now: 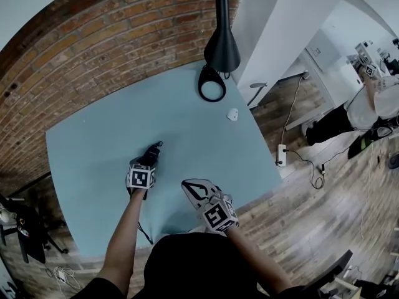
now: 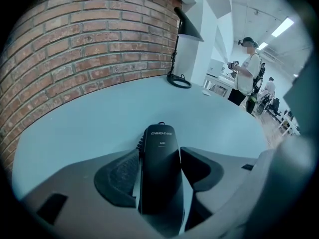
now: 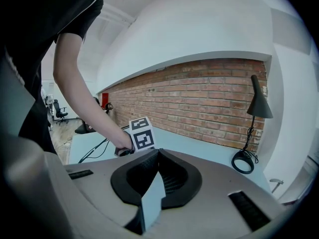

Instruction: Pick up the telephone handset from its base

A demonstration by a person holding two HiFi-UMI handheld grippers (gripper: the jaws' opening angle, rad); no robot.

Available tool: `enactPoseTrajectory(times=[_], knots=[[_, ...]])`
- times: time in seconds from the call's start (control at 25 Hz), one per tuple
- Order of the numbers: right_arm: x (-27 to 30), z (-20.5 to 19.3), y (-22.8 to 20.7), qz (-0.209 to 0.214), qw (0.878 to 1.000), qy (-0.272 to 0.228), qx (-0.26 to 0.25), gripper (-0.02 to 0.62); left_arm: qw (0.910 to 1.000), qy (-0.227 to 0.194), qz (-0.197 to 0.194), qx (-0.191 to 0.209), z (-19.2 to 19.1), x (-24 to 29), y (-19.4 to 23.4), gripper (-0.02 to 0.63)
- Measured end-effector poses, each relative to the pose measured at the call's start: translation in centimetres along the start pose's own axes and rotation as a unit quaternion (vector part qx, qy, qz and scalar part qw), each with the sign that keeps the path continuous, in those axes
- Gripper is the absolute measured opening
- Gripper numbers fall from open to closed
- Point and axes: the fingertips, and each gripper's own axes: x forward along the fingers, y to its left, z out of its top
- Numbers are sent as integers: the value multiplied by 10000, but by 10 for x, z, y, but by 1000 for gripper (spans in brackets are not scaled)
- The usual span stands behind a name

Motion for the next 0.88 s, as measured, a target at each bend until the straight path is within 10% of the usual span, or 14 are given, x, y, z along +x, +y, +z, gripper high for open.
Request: enactPoseTrajectory(times=[0.88], knots=[[-7,-8,-13,-174,9998,42,109,15,9997,244,35,-64,-7,12,-1,285]])
